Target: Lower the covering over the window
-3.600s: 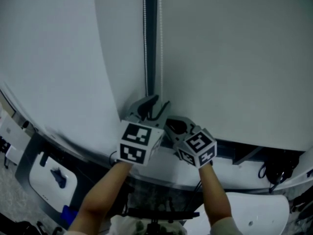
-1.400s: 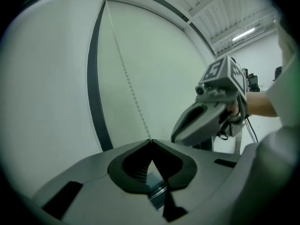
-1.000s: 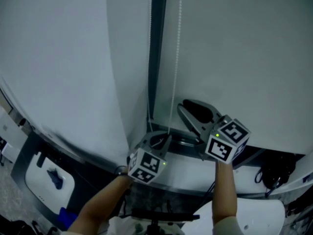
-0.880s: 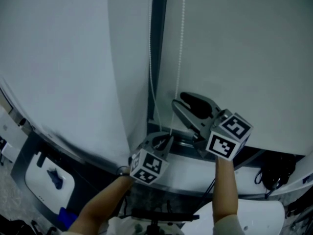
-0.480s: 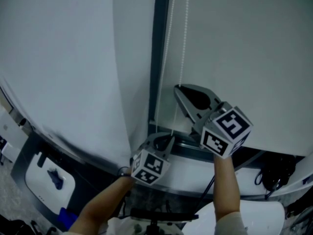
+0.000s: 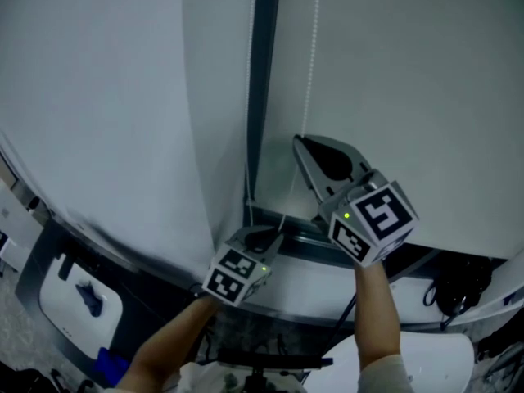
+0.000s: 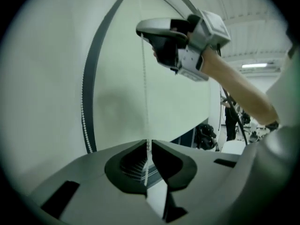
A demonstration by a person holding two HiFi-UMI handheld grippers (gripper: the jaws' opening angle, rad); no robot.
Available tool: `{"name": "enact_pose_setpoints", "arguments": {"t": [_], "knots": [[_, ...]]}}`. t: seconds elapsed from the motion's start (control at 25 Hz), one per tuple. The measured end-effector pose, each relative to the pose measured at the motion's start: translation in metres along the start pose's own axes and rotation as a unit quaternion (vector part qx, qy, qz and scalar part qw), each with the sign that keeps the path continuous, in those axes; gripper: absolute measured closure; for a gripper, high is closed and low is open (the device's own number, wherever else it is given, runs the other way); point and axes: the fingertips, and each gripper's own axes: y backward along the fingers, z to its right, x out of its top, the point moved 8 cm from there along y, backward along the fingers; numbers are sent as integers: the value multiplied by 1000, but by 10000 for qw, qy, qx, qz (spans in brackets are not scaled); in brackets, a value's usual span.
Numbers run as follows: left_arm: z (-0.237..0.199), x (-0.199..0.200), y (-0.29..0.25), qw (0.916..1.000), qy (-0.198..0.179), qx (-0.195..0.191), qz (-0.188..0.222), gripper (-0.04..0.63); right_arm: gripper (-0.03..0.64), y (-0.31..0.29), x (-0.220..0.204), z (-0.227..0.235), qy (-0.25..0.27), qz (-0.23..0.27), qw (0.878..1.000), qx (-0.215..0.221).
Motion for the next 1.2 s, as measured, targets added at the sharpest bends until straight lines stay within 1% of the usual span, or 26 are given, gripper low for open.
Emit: {"name": "enact_pose_setpoints", "arguments": {"t": [0.08, 0.12, 0.2, 0.32, 0.44, 0.6, 0.88, 0.96, 1.04, 1.12, 1.2], "knots": [[-8, 17, 11, 9994, 236, 6, 245, 574, 604, -4, 0, -1, 78, -65, 9999, 18], [-11, 27, 17, 9988, 269, 62, 401, 574, 604, -6, -1, -1, 86, -101, 9999, 29], [-15, 49, 33, 9963, 213, 221, 805, 574, 604, -7, -2, 0, 119, -179, 9998, 34], [-17, 87, 57, 9889, 202, 372, 1426, 574, 605, -9, -6, 1, 184, -341, 9992, 53], [-19, 119, 71, 9814, 294, 406, 1854, 574, 606, -12, -14, -5, 330, -582, 9977, 147], [-24, 143, 75, 9784, 291, 474, 1990, 574, 607, -14, -21, -14, 275, -578, 9977, 226], [-24, 160, 79, 9726, 288, 623, 2220, 574, 607, -16, -25, -11, 185, -681, 9971, 291], [-24, 168, 80, 9707, 229, 670, 2295, 574, 607, -19, -27, -15, 265, -877, 9951, 374], [-24, 173, 80, 9704, 168, 713, 2300, 574, 609, -23, -37, -24, 418, -1187, 9909, 476], [-26, 174, 79, 9705, 109, 783, 2277, 574, 609, -27, -60, -33, 467, -1552, 9851, 583], [-26, 174, 78, 9707, 29, 882, 2236, 574, 609, -27, -95, -45, 420, -1980, 9769, 687]]}}
